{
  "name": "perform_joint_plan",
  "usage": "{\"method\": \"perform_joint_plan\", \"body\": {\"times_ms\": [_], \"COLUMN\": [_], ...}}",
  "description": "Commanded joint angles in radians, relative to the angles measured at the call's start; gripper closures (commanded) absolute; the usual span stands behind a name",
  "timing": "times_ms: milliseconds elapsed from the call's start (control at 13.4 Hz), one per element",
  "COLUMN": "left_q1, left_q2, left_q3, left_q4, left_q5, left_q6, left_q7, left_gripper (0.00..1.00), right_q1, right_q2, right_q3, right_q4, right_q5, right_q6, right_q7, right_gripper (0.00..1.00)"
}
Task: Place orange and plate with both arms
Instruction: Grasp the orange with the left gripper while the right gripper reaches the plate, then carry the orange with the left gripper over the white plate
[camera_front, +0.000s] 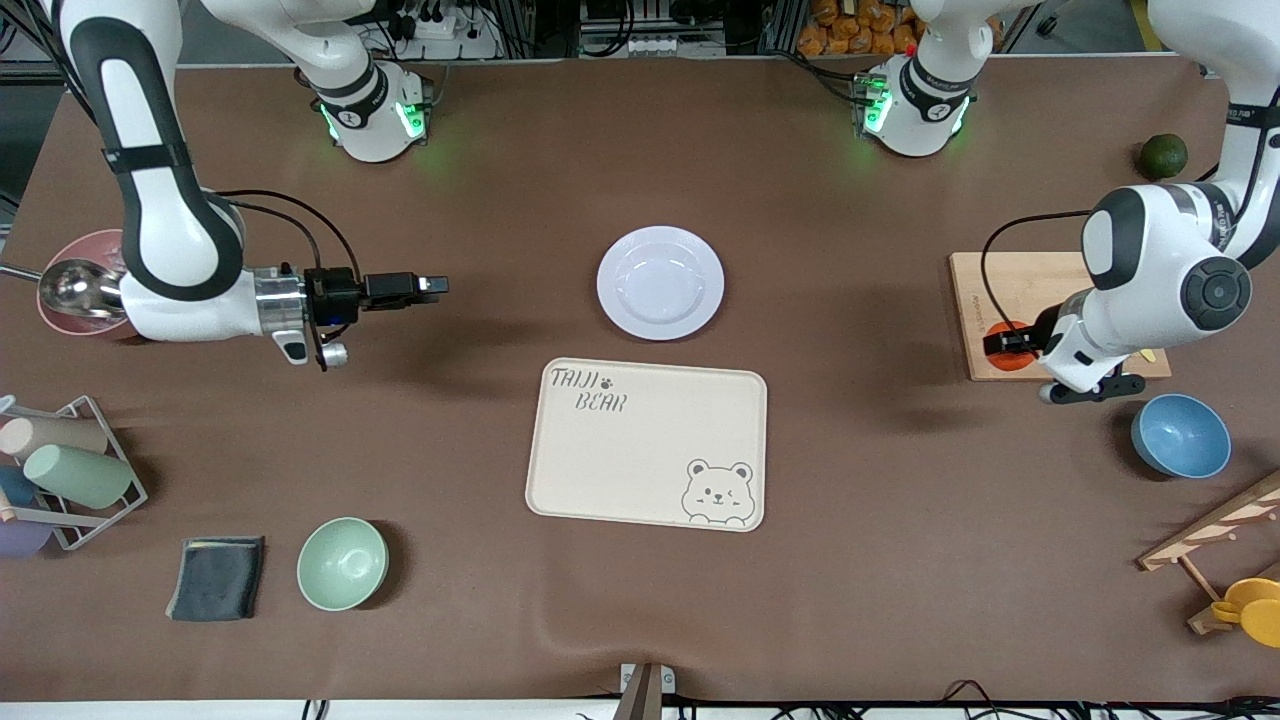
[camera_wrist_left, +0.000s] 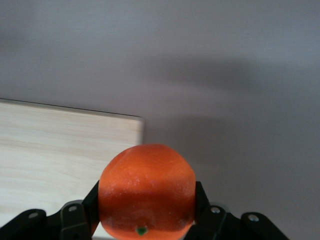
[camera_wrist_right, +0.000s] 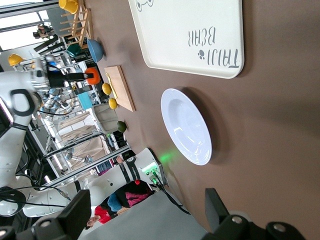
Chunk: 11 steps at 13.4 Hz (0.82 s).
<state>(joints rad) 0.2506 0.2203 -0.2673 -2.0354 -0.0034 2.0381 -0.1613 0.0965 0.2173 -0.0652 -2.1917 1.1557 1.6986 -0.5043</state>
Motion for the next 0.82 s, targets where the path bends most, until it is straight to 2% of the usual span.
{"method": "perform_joint_plan", "body": {"times_ms": [0,224,373,522,746], "left_q1": [-0.004,-0.078,-0.192,-0.307,-0.447], "left_q2": [0.014,0.034,0.088,0.145,0.221], "left_q3": [-0.090,-0.185,-0.190,-0.190,-0.188], "left_q4": [0.075,0.116,0.156,0.204,0.241], "left_q5": [-0.035,-0.041,-0.041,-0.041,-0.030], "left_q6": [-0.050,-0.050,-0.039,-0.038,0.002], "left_q7": [-0.145,-0.370,-0.543,-0.664,-0.825], "left_gripper": [1.00,1.00,1.00,1.00,1.00], "right_q1": [-0.001,0.000,0.034,0.112,0.215], "right_q2": [0.017,0.028,0.028,0.030,0.034], "right_q3": [0.002,0.002,0.004,0.004,0.002], "right_q4": [-0.025,-0.042,-0.066,-0.105,-0.135], "right_q5": [0.054,0.065,0.085,0.194,0.300], "right_q6": [0.007,0.013,0.076,0.168,0.297], "right_q7": [-0.078,-0.105,-0.124,-0.180,-0.221], "right_gripper": [0.00,0.00,0.00,0.00,0.00]}}
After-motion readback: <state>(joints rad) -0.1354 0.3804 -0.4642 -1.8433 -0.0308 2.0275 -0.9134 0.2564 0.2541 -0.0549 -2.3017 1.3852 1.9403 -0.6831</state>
